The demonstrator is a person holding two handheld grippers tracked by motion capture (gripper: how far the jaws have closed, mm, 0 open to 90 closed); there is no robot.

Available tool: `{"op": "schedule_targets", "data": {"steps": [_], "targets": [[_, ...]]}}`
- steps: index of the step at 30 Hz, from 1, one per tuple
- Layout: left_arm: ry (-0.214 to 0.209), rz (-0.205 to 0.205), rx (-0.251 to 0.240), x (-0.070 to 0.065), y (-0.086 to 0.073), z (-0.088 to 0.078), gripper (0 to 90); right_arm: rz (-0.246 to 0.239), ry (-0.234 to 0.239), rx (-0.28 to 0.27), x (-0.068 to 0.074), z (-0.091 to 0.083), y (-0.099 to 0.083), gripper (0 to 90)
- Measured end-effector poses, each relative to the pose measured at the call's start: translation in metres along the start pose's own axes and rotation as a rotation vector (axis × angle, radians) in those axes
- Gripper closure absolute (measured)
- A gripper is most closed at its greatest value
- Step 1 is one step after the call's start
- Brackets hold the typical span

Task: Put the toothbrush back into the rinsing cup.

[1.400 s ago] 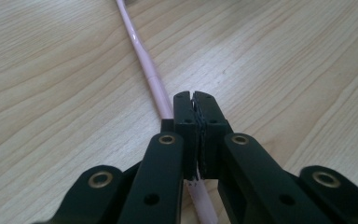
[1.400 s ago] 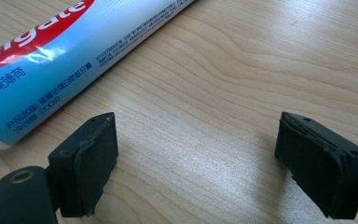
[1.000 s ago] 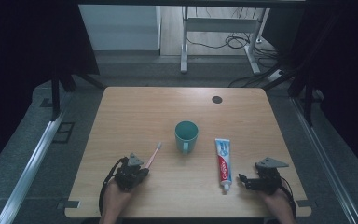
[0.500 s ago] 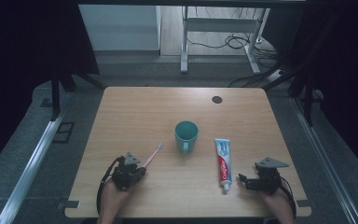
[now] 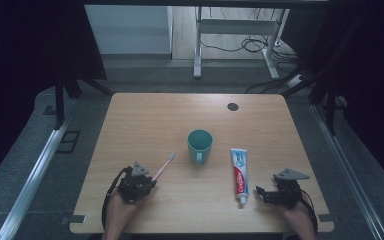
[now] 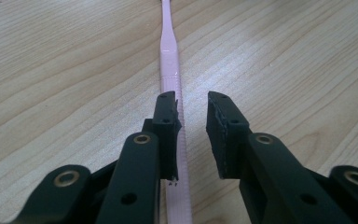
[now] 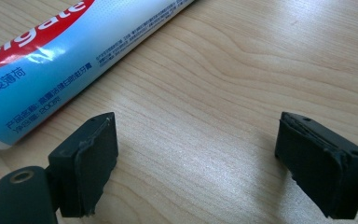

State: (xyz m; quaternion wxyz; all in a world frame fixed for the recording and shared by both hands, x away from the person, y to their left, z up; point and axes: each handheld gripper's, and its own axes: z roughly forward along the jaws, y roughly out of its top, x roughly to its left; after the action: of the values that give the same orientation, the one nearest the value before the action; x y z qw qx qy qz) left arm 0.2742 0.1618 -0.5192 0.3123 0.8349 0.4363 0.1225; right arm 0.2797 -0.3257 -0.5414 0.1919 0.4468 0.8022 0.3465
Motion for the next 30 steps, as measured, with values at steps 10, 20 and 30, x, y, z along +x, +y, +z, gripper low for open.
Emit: {"op": "schedule_targets", "data": {"steps": [10,20,30], "targets": [[0.001,-0.009,0.078,0.004,0.012,0.002,69.5,-0.001,-0.001,0.001,0.000,0.000,0.000,12.7],[0.008,-0.006,0.201,0.008,0.032,0.007,67.2,0.000,-0.001,0.002,0.000,0.000,0.000,12.7],[0.006,-0.017,0.302,0.009,0.048,0.014,64.1,0.000,-0.001,0.002,0.000,0.000,0.000,12.7]]}}
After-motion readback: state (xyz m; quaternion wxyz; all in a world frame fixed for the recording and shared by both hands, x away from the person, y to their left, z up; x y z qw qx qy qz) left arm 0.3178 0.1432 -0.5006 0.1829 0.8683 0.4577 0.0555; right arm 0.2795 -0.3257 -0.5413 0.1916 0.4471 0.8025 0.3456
